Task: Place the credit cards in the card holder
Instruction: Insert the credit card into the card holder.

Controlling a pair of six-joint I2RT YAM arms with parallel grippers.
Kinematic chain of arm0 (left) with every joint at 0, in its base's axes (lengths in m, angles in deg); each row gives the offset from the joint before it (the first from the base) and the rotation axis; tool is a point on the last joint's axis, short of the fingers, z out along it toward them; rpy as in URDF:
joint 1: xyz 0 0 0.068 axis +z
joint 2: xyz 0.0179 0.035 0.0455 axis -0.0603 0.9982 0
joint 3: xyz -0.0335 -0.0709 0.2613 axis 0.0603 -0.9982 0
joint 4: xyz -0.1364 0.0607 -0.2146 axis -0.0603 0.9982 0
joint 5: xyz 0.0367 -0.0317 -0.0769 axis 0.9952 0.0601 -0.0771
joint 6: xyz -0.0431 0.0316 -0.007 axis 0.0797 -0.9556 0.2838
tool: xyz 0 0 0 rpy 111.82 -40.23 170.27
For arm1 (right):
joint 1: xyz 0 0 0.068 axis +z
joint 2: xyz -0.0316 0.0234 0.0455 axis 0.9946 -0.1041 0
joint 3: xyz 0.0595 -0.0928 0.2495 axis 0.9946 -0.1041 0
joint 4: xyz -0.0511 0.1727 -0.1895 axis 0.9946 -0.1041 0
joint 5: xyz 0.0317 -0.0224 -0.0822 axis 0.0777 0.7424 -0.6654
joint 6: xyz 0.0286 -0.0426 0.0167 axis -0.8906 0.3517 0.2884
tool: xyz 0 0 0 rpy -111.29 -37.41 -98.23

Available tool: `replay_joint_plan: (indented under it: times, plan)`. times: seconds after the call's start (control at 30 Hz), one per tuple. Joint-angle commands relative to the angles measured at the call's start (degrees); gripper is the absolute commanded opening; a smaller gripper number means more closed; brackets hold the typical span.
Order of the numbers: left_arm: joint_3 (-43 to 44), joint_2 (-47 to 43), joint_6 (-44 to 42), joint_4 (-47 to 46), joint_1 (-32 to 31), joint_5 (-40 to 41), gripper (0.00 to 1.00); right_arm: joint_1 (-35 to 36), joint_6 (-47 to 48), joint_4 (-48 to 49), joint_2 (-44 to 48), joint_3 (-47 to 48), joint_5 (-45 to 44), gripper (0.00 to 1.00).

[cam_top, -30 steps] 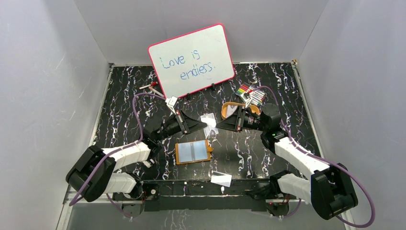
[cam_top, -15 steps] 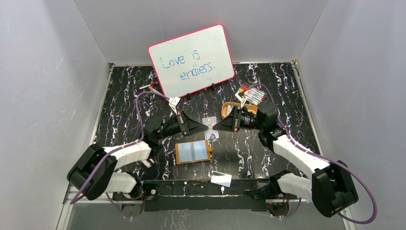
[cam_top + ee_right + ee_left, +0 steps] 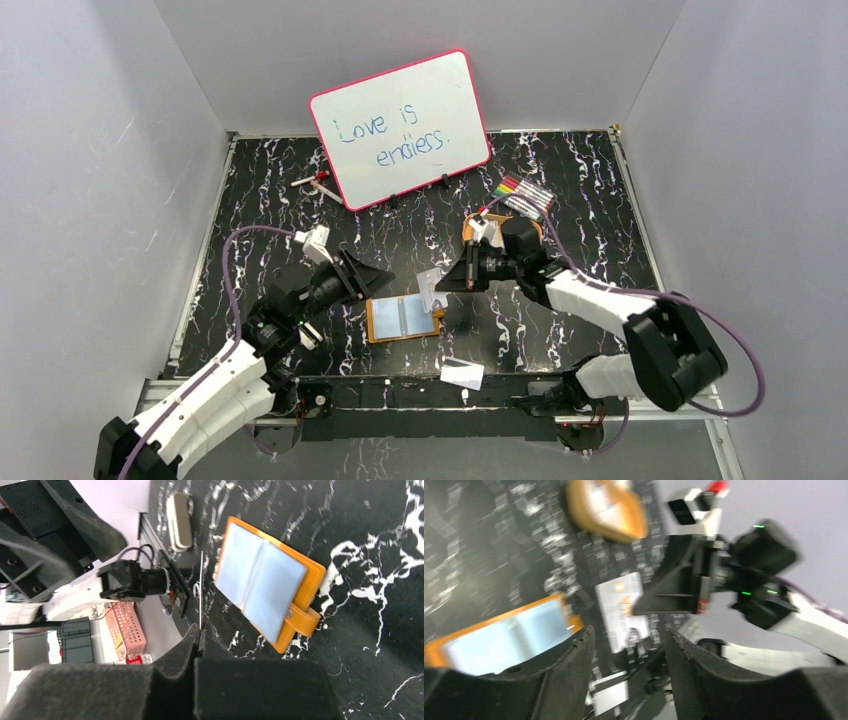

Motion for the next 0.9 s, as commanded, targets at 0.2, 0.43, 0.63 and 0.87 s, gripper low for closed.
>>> replay_joint_plan:
  times: [0.2, 0.43, 0.63, 0.87]
  plan:
    - [1.55, 12.30, -4.34, 22.27, 0.18, 9.04, 0.45, 8.12, -4.91, 7.88, -12.81, 1.68, -6.24, 0.00]
    - [0.75, 13.12, -3.49, 23.09, 0.18, 10.52, 0.46, 10.93, -7.66, 12.91, -18.64, 2.54, -8.22, 0.00]
    - [-0.46, 14.55, -1.78, 23.08, 0.18, 10.82, 0.45, 11.58, -8.05, 14.69, -21.50, 2.81, -9.65, 0.00]
    - [-0.95, 15.90, -1.42, 22.18, 0.18, 10.23, 0.43, 12.30, -8.80, 16.80, -23.60, 3.25, -9.60, 0.00]
